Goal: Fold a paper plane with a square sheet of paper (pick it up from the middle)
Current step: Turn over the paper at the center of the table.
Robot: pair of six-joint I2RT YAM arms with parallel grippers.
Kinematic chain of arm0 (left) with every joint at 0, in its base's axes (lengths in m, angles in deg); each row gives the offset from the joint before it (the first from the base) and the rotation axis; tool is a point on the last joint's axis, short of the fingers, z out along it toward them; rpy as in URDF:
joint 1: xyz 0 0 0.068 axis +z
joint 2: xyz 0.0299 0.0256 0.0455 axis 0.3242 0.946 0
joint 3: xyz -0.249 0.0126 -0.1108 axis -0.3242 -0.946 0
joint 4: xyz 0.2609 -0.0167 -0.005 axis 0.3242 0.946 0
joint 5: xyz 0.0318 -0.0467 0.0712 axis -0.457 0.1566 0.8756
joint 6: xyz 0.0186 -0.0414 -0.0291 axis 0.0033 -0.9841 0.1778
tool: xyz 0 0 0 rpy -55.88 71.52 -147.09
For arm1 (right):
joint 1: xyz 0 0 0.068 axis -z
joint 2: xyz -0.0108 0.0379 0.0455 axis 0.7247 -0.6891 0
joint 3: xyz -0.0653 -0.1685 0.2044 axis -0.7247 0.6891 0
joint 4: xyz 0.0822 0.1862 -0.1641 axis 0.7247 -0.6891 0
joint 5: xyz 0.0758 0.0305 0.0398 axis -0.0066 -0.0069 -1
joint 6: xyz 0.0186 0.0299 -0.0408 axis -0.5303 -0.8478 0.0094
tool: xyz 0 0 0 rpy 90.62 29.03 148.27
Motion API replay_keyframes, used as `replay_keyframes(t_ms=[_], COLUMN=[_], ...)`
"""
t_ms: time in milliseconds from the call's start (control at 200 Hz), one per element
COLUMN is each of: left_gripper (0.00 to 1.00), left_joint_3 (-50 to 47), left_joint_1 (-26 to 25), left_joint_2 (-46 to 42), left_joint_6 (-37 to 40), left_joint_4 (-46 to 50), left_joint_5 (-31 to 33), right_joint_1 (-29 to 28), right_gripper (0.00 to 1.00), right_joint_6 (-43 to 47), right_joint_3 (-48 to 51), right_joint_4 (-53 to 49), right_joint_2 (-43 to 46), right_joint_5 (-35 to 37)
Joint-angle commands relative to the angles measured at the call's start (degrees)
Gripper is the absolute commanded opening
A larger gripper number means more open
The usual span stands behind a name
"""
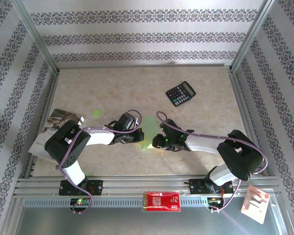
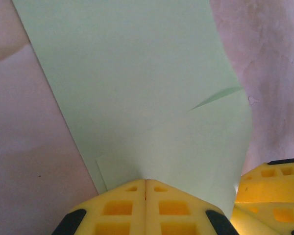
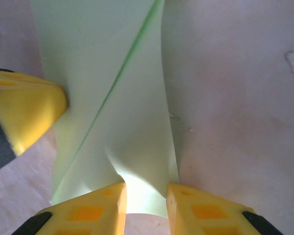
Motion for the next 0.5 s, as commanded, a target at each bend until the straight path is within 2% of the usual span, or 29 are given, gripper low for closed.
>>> replay_keyframes(t_ms=[0, 250, 495], left_gripper=[0.0, 0.0, 0.0], left_joint_3=[-1.72, -1.82, -1.69], left_joint_1=[1.03, 0.95, 0.96], left_joint_2=[2.72, 2.64, 2.24], left_joint_6=[1.63, 1.62, 1.7], left_joint_4=[6.48, 6.64, 7.09], left_joint_5=[2.68, 2.58, 2.69], right_joint_1=[0.02, 2.51, 3.84], right_gripper=[0.3, 0.33, 0.41], right_joint_6=[-0.52, -0.01, 1.2], right_joint_3=[0.68, 1.86, 3.13], right_joint_4=[3.26, 9.33, 13.7], right_joint_2=[-1.51, -1.57, -1.15], right_joint_5=[-2.1, -5.37, -7.5])
